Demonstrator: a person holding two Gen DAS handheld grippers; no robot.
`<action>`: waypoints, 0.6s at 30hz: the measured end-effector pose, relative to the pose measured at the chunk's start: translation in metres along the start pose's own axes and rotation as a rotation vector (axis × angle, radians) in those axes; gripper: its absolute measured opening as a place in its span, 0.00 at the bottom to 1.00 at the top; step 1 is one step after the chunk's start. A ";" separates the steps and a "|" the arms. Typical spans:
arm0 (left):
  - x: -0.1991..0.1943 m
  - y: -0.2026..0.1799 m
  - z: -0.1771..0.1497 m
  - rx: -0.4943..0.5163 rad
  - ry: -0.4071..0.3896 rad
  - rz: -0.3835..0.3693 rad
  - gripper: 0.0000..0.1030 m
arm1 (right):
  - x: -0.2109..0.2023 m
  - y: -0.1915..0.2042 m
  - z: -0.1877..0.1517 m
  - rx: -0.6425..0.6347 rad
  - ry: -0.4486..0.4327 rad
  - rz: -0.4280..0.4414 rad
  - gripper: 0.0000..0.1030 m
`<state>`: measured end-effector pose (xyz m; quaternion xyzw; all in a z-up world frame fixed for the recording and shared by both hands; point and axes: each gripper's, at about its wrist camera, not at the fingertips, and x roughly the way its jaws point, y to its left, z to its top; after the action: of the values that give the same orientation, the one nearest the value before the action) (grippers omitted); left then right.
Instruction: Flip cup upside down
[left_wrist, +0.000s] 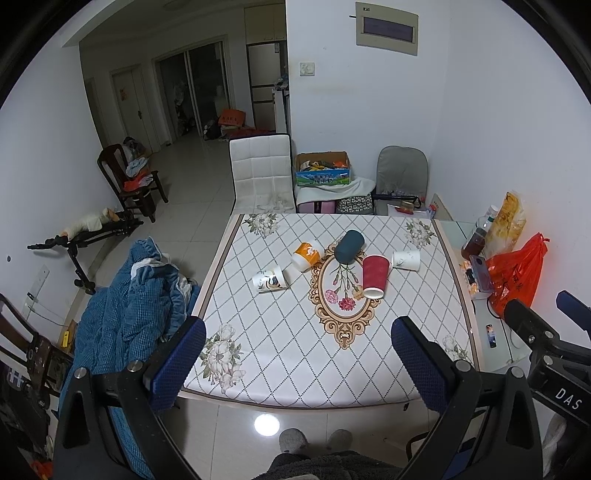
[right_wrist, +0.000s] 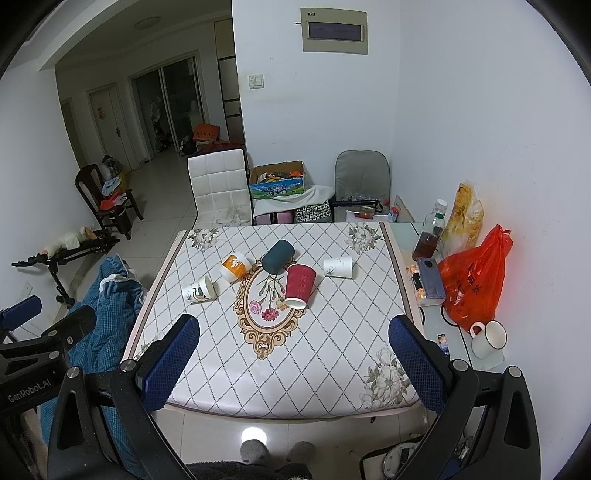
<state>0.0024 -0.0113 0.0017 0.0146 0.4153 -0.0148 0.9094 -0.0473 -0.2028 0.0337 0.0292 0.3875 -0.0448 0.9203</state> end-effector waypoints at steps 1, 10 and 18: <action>0.000 0.001 0.001 0.000 0.001 -0.002 1.00 | 0.000 0.000 0.001 0.000 0.000 -0.001 1.00; 0.005 -0.006 0.010 0.006 0.017 -0.017 1.00 | -0.002 -0.003 0.004 0.004 0.011 -0.005 1.00; 0.034 -0.016 0.008 -0.009 0.055 -0.015 1.00 | 0.038 -0.019 0.006 0.012 0.065 -0.024 1.00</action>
<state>0.0304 -0.0278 -0.0191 0.0078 0.4405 -0.0194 0.8975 -0.0181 -0.2249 0.0101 0.0313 0.4172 -0.0573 0.9065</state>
